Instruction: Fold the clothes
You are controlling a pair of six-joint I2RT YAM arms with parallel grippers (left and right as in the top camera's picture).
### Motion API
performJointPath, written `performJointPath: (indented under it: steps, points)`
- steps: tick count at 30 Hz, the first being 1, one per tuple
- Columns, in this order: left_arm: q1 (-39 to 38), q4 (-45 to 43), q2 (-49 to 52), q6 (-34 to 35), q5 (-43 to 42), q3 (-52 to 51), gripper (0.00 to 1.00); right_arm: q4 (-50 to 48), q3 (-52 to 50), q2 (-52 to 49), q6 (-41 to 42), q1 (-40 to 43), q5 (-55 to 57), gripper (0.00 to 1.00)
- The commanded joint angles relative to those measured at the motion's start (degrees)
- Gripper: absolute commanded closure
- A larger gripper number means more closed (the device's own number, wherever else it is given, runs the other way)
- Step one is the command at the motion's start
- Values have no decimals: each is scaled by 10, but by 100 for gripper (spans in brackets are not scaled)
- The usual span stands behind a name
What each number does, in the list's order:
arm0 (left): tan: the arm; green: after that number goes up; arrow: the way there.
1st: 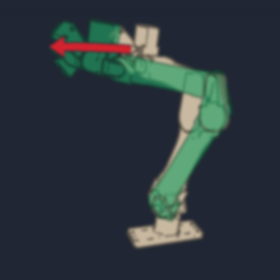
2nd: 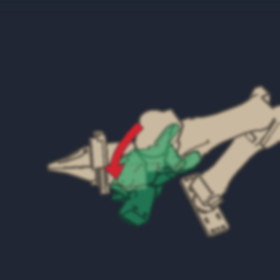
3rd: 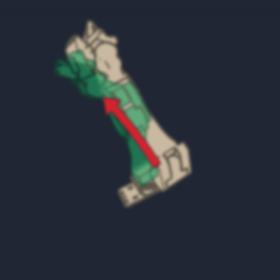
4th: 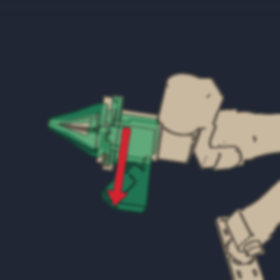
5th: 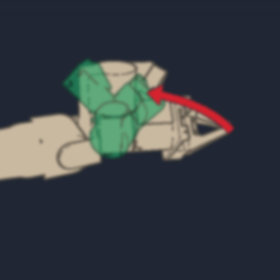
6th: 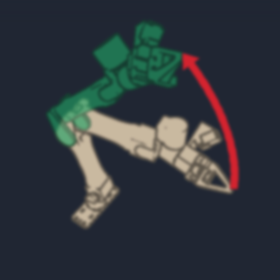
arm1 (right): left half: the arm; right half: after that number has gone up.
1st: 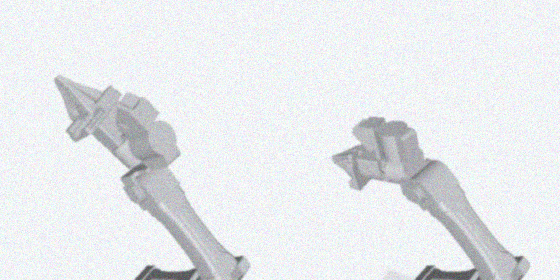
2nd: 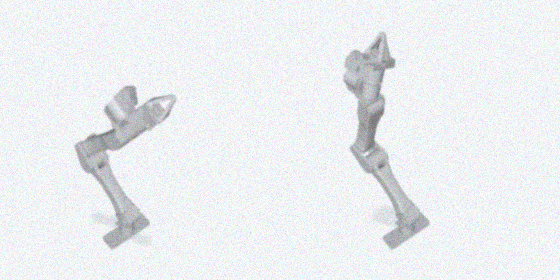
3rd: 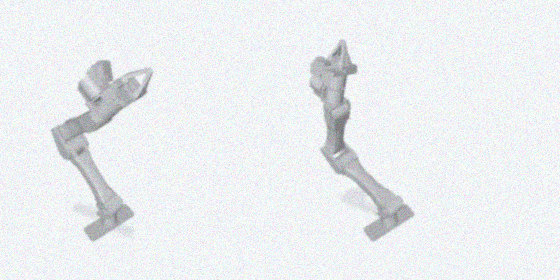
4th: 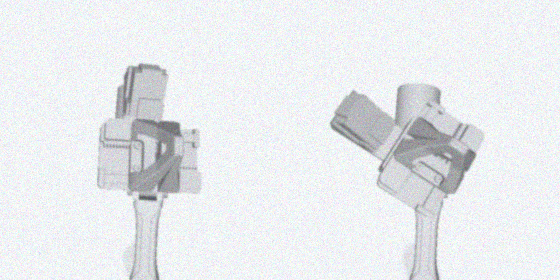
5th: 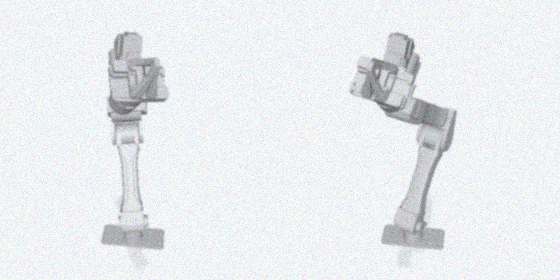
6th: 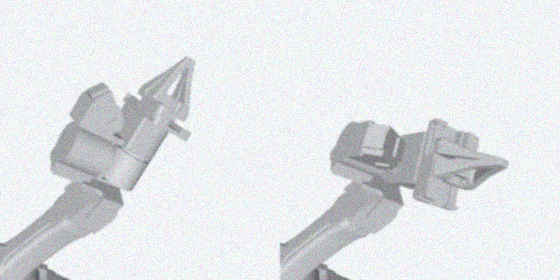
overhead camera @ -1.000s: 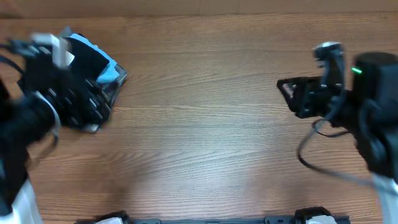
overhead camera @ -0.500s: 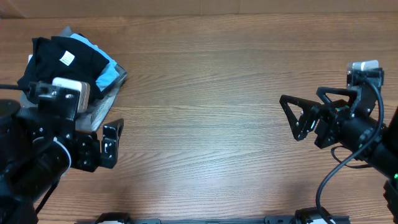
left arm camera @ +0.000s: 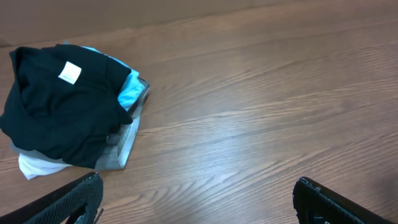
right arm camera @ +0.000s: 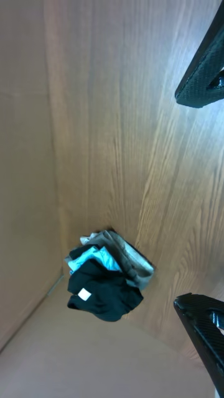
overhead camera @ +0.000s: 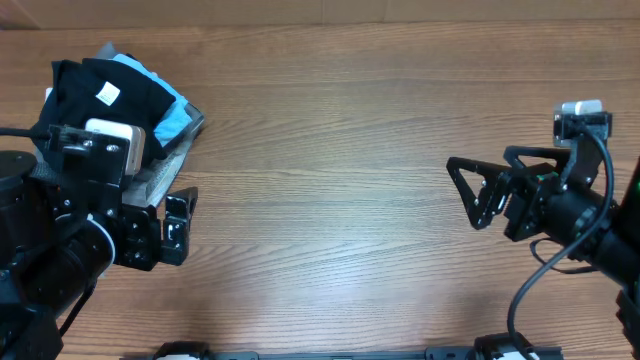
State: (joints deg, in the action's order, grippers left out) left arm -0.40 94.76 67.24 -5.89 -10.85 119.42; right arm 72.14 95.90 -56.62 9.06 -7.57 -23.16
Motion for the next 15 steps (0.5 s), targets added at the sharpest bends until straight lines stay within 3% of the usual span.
performJointPath:
  steps: [1,8,15]
  points:
    - [-4,-1,-2,14,5,3,0,-4,6,47,-51,2,39,0]
    - [-4,-1,-2,14,5,3,0,-80,-47,133,-170,7,145,0]
    - [-4,-1,-2,14,5,3,0,-267,-303,254,-211,50,133,0]
